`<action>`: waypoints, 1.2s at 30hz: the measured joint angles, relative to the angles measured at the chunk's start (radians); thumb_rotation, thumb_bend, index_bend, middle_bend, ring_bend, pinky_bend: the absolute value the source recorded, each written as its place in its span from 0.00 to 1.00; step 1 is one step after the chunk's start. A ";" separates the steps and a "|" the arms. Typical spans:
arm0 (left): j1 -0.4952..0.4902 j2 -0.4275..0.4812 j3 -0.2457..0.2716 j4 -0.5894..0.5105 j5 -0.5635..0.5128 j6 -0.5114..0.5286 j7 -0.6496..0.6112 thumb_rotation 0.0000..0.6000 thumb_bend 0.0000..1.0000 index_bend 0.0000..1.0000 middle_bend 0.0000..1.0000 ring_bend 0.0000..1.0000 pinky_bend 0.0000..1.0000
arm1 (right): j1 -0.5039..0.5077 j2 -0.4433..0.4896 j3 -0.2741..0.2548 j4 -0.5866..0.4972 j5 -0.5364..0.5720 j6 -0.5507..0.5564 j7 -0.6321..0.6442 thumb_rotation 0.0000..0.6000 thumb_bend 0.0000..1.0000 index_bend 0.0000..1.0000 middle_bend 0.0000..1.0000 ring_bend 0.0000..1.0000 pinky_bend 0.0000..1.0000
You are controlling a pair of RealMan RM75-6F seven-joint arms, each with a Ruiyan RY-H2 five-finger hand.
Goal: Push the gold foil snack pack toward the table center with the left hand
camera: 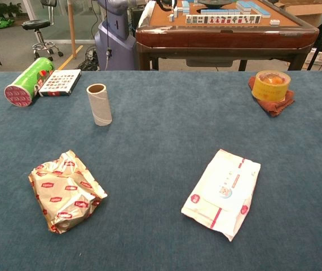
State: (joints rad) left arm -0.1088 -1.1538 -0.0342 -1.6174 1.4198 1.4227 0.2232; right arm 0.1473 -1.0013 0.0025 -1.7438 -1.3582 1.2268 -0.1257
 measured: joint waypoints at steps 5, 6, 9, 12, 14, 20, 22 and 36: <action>-0.002 -0.002 0.001 0.003 -0.007 -0.010 -0.007 1.00 0.22 0.61 0.58 0.48 0.57 | -0.002 -0.009 0.002 0.012 -0.002 0.015 -0.034 1.00 0.13 0.45 0.46 0.31 0.36; -0.002 -0.002 0.001 0.003 -0.007 -0.010 -0.007 1.00 0.22 0.60 0.57 0.47 0.57 | -0.003 -0.012 0.003 0.015 -0.001 0.020 -0.047 1.00 0.13 0.45 0.47 0.31 0.36; -0.006 -0.003 0.000 0.004 -0.001 -0.012 -0.005 1.00 0.22 0.59 0.53 0.46 0.57 | -0.008 -0.023 0.007 0.020 0.000 0.047 -0.076 1.00 0.13 0.46 0.47 0.31 0.36; -0.010 -0.010 0.003 0.018 0.027 -0.004 -0.005 1.00 0.11 0.51 0.48 0.43 0.57 | -0.017 -0.024 0.007 0.017 -0.006 0.061 -0.058 1.00 0.13 0.46 0.47 0.31 0.36; -0.012 -0.016 0.008 0.027 0.050 0.001 -0.006 1.00 0.08 0.45 0.43 0.41 0.57 | -0.026 -0.021 0.004 0.010 -0.015 0.076 -0.048 1.00 0.13 0.46 0.47 0.31 0.36; -0.036 -0.036 0.016 0.050 0.091 -0.012 0.000 1.00 0.05 0.19 0.15 0.25 0.52 | -0.042 -0.010 0.001 0.002 -0.040 0.104 -0.021 1.00 0.13 0.46 0.47 0.31 0.36; -0.045 -0.041 0.018 0.054 0.092 -0.029 -0.003 1.00 0.04 0.11 0.05 0.17 0.45 | -0.044 -0.009 0.002 0.002 -0.035 0.105 -0.020 1.00 0.13 0.46 0.47 0.31 0.36; -0.145 -0.088 0.032 0.079 0.100 -0.192 0.037 1.00 0.00 0.00 0.00 0.00 0.13 | -0.077 0.010 0.005 -0.011 -0.054 0.163 0.003 1.00 0.13 0.46 0.47 0.31 0.36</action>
State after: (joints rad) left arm -0.2535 -1.2417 -0.0020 -1.5386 1.5200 1.2308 0.2602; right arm 0.0701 -0.9913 0.0076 -1.7546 -1.4124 1.3900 -0.1224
